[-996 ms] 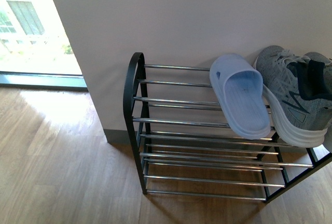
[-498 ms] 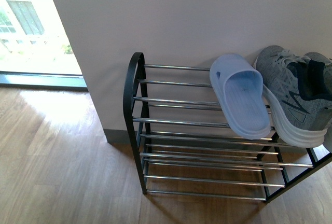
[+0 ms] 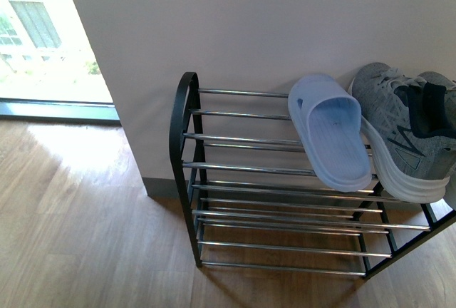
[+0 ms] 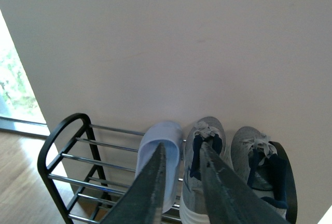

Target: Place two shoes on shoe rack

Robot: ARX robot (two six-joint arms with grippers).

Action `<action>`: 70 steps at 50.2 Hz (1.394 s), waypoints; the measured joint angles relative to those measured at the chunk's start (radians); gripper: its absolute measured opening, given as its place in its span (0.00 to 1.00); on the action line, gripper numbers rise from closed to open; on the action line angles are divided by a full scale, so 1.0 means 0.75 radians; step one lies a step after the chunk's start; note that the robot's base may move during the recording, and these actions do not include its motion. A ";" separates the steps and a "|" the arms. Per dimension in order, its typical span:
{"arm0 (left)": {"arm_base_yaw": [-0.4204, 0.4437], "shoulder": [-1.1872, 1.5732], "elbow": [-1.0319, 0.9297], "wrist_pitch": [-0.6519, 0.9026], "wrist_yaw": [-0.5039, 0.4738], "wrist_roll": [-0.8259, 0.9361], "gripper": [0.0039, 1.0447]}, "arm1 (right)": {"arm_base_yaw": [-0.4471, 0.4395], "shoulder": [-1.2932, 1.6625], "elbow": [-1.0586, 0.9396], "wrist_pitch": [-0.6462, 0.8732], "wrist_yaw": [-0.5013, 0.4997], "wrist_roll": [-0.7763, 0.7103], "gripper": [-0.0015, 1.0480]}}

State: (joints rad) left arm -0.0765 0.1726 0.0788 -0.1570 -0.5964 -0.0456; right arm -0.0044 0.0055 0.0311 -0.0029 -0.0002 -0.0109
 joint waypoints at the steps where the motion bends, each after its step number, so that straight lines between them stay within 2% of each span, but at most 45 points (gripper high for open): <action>1: 0.000 0.000 0.000 0.000 0.000 0.000 0.02 | 0.000 0.000 0.000 0.000 0.000 0.000 0.24; 5: 0.000 0.000 0.000 0.000 0.000 0.000 0.02 | 0.000 0.000 0.000 0.000 0.000 0.000 0.39; 17: -0.001 0.001 -0.001 0.000 -0.004 0.000 0.02 | -0.001 -0.001 0.000 0.000 -0.007 0.000 0.67; 22: 0.001 -0.001 0.000 0.000 -0.007 0.000 0.02 | 0.001 -0.001 -0.001 0.000 -0.008 0.000 0.85; 25: 0.001 -0.001 -0.001 0.000 -0.003 0.000 0.02 | 0.001 -0.001 -0.001 0.001 -0.005 0.001 0.92; 36: 0.003 0.001 0.000 -0.004 0.018 -0.009 0.02 | 0.003 -0.001 -0.001 0.000 0.005 0.001 0.91; 38: 0.035 0.021 0.032 -0.109 0.157 -0.090 0.02 | 0.004 -0.001 -0.001 0.000 0.006 0.001 0.91; 42: 0.055 0.070 0.068 -0.204 0.327 -0.240 0.02 | 0.004 -0.001 -0.001 0.000 0.005 0.001 0.91; 49: 0.065 0.188 0.131 -0.204 0.511 -0.441 0.02 | 0.004 -0.001 -0.001 0.000 0.002 0.001 0.91; 56: 0.066 0.512 0.282 -0.022 0.723 -0.613 0.02 | 0.004 -0.001 -0.001 0.001 0.001 0.001 0.91; 59: 0.041 0.699 0.352 0.067 0.765 -0.630 0.02 | 0.004 -0.001 -0.001 0.000 0.001 0.001 0.91; 70: -0.023 1.355 0.514 0.297 0.794 -0.547 0.02 | 0.004 -0.001 -0.001 0.000 0.001 0.001 0.91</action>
State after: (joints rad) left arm -0.0940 1.1889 0.4641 0.0658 -0.0006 -0.4557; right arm -0.0013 0.0048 0.0303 -0.0029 0.0006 -0.0105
